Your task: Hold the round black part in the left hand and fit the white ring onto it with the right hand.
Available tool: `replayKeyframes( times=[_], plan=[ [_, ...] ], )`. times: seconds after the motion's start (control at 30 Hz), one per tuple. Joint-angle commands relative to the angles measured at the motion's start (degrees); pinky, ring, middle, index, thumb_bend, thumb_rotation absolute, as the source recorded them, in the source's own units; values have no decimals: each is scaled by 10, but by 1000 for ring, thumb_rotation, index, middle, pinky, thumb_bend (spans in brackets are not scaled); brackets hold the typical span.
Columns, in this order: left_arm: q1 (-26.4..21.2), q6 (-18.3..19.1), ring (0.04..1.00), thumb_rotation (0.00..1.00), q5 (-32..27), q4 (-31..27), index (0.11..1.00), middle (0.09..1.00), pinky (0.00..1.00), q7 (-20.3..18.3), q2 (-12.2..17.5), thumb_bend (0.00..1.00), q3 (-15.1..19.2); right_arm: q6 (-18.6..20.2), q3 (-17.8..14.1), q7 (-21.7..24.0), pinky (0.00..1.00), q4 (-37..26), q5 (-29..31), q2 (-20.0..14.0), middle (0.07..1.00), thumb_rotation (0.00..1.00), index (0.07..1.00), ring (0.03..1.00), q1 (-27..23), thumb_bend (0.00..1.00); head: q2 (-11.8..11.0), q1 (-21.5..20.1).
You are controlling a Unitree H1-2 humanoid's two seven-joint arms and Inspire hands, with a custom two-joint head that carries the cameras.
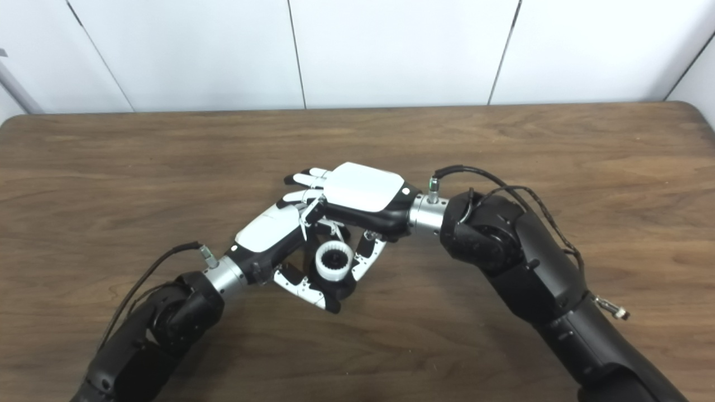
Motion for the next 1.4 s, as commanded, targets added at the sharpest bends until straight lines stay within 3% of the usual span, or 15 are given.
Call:
replayKeyframes(
  times=[0.0,0.23,0.27,0.3,0.37,1.0,1.37],
  plan=[
    [-7,-11,880,57,-1,-13,480,697,1000,-9,-6,523,-6,14,12,35,1000,-9,0,-10,906,150,486,1000,-9,525,0,1],
    [-10,-13,899,56,2,-7,480,697,1000,-6,-5,524,-6,38,21,65,1000,-21,6,-22,941,146,491,1000,-16,524,-1,-2],
    [-10,-13,902,56,3,-6,480,698,1000,-5,-5,524,-6,39,22,67,1000,-22,6,-24,944,146,542,1000,-16,806,-1,-2],
    [-11,-13,903,57,4,-5,480,697,1000,-4,-6,524,-5,40,23,71,1000,-23,5,-26,952,143,565,1000,-17,902,-1,-1],
    [-12,-12,902,57,5,-3,480,696,1000,-4,-7,524,-6,45,26,79,1000,-27,3,-30,969,145,595,1000,-20,981,-1,0],
    [-16,-9,913,58,27,12,482,723,1000,9,-12,524,-6,32,11,49,1000,-24,37,-27,984,203,611,1000,-10,1000,-5,4],
    [-34,-55,917,57,70,127,482,716,1000,91,-16,524,-20,29,-21,43,1000,-41,55,-38,1000,185,625,1000,-17,1000,-15,8]
  ],
)
